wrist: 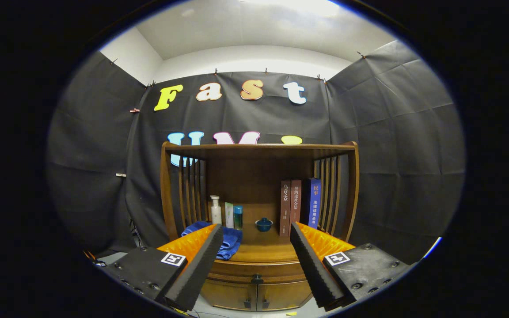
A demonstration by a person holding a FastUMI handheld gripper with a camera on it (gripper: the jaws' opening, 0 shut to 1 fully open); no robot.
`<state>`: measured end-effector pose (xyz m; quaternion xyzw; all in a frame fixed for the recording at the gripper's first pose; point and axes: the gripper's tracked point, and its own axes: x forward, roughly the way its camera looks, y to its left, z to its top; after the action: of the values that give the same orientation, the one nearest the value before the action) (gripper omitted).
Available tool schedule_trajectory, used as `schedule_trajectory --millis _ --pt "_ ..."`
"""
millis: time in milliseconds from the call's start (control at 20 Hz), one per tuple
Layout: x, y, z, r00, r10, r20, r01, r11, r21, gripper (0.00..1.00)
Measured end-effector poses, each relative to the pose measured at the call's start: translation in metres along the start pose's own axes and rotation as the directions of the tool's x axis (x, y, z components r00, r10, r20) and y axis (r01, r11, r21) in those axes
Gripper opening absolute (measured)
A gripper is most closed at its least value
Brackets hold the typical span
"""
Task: Pull open the drawer, take out the items inside it, and place them on the countertop above the cabinet.
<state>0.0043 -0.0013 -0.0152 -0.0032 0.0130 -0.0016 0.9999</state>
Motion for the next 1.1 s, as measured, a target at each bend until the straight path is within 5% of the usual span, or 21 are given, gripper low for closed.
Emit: schedule_trajectory --millis 500,1100 --pt "0.042 -0.005 -0.127 0.991 -0.011 -0.137 0.019 0.998 0.056 0.98" --pt "0.106 -0.008 -0.282 0.932 -0.001 -0.361 0.021 0.998 0.052 1.00"
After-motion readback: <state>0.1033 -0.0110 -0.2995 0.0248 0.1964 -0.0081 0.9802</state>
